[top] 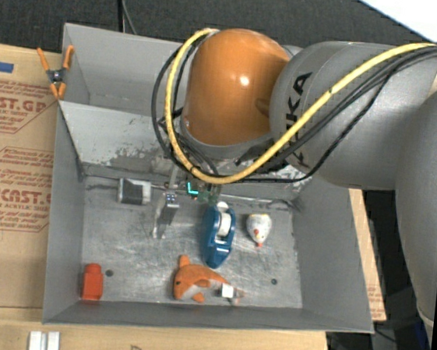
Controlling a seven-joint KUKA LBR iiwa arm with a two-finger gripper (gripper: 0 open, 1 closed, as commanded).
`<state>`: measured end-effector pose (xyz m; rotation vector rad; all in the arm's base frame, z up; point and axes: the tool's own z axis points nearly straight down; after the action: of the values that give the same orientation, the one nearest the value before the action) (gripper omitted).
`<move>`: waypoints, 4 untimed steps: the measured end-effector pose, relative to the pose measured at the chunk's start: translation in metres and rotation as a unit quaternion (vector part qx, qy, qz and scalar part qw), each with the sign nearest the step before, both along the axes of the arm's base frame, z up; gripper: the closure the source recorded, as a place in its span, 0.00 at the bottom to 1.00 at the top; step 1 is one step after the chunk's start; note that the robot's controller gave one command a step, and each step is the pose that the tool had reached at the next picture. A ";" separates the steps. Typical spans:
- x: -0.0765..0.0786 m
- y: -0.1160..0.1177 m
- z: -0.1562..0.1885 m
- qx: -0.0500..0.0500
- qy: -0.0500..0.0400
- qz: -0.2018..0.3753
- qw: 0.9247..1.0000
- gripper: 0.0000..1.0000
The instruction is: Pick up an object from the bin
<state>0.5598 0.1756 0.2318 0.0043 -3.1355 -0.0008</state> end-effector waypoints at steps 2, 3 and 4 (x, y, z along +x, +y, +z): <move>-0.011 -0.031 -0.036 0.002 -0.008 0.009 1.000 0.00; -0.025 -0.054 -0.066 -0.001 -0.001 0.050 0.999 0.00; -0.033 -0.065 -0.075 0.001 -0.006 0.078 0.997 0.00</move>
Offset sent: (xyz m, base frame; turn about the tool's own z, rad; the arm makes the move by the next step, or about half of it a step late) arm -0.0352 -0.0907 -0.1139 -0.0378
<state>0.5263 0.1109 0.1570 0.2503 -3.1372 -0.0021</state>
